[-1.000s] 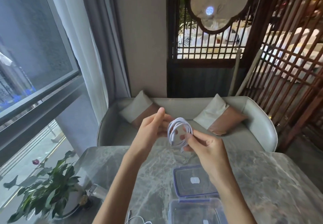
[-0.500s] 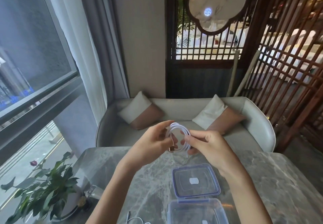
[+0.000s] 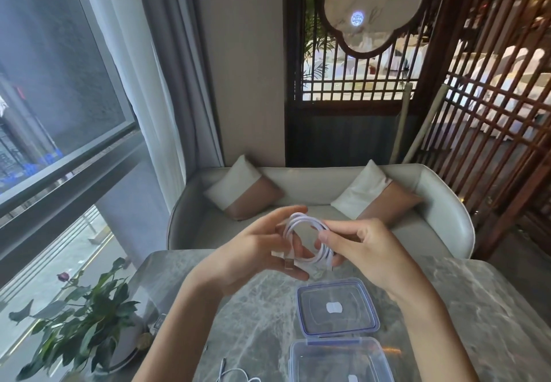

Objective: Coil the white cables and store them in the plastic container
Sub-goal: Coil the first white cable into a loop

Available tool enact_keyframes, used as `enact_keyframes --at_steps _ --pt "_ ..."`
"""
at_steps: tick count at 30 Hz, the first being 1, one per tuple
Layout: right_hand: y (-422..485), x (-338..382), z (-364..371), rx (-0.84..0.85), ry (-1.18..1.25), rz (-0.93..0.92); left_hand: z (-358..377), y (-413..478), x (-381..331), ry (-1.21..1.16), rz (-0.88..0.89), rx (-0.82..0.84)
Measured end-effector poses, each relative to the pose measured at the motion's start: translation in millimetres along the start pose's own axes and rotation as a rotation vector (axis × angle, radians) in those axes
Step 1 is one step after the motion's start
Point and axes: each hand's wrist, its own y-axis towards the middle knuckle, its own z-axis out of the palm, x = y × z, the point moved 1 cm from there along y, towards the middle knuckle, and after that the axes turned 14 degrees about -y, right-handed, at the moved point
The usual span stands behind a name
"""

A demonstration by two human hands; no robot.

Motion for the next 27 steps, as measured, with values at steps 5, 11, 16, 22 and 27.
enact_keyframes --at_steps 5,11,16,22,27 --pt "-1 11 6 -0.071 -0.140 -0.055 10 12 10 0.257 0.188 -0.287" --pt "1 7 4 -0.067 -0.048 -0.026 14 13 21 0.611 0.478 -0.433" --pt "2 3 11 0.036 0.053 -0.016 5 5 13 0.788 0.316 -0.341" --pt "6 2 18 0.035 0.062 -0.010 13 9 10 0.903 0.417 -0.403" --pt "6 0 9 0.010 0.060 0.007 13 15 11 0.951 0.466 -0.412"
